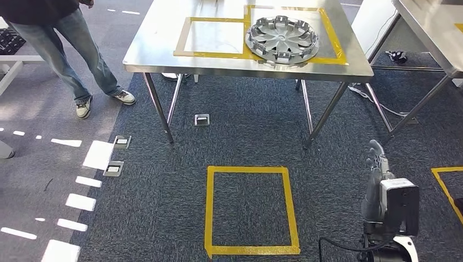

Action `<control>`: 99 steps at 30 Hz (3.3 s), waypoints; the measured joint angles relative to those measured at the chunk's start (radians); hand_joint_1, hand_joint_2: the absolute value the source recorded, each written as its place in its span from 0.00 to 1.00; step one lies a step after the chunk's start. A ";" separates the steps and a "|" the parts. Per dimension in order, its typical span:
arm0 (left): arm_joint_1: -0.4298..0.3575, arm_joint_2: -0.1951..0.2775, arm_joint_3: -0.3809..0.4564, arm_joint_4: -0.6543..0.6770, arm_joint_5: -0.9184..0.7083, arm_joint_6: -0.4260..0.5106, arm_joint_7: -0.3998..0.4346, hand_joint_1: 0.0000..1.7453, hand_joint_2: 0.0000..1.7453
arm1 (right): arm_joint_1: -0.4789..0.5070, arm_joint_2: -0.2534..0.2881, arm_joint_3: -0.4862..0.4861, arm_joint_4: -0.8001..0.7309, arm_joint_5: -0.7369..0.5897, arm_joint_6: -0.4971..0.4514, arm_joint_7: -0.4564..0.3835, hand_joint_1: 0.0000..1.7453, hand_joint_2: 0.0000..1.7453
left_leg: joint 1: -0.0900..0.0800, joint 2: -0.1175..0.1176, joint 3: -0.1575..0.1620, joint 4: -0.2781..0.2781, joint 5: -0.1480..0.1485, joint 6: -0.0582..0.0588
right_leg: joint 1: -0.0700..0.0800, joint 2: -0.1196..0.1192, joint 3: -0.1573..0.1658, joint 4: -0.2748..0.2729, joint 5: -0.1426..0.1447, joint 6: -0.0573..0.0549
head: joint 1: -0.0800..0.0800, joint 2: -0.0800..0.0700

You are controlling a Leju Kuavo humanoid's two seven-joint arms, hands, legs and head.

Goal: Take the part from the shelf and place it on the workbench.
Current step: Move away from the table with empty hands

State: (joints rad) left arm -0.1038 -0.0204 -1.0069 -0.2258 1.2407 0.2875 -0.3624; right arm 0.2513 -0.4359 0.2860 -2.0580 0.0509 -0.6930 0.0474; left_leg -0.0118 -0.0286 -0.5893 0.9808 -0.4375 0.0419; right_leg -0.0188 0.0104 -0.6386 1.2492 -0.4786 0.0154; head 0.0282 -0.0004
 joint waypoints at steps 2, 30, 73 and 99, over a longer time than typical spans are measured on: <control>-0.002 -0.002 0.000 0.000 -0.005 0.009 -0.002 0.00 0.00 | -0.008 0.005 0.016 0.052 0.018 0.000 0.033 0.00 0.00 | -0.003 -0.014 -0.027 0.010 0.020 -0.007 | 0.001 0.043 0.115 -0.151 -0.018 -0.015 | 0.001 0.000; 0.006 -0.014 -0.013 0.000 -0.013 0.028 -0.014 0.00 0.00 | -0.260 0.354 0.236 1.557 -0.515 0.295 0.047 0.00 0.00 | 0.008 -0.023 0.033 0.012 -0.035 0.001 | 0.003 -0.008 0.023 -0.056 -0.105 -0.005 | 0.000 0.000; -0.013 -0.030 -0.094 0.000 -0.106 0.116 0.041 0.00 0.00 | -0.309 0.417 0.258 1.814 -0.562 0.239 0.102 0.00 0.00 | 0.016 0.009 -0.090 0.262 -0.159 -0.056 | 0.002 -0.029 0.104 -0.267 -0.019 -0.048 | -0.021 0.000; -0.002 -0.028 -0.110 0.001 -0.071 0.103 0.042 0.00 0.00 | -0.314 0.413 0.264 1.823 -0.560 0.233 0.074 0.00 0.00 | 0.010 -0.071 -0.002 0.050 -0.053 -0.040 | 0.001 0.030 0.096 -0.254 -0.029 -0.035 | 0.008 0.000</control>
State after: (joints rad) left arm -0.1061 -0.0483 -1.1166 -0.2252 1.1698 0.3909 -0.3201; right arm -0.0629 -0.0231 0.5496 -0.2351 -0.5096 -0.4602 0.1211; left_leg -0.0016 -0.1001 -0.5916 1.0310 -0.4908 0.0021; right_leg -0.0176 0.0400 -0.5429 0.9949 -0.5073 -0.0194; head 0.0366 -0.0004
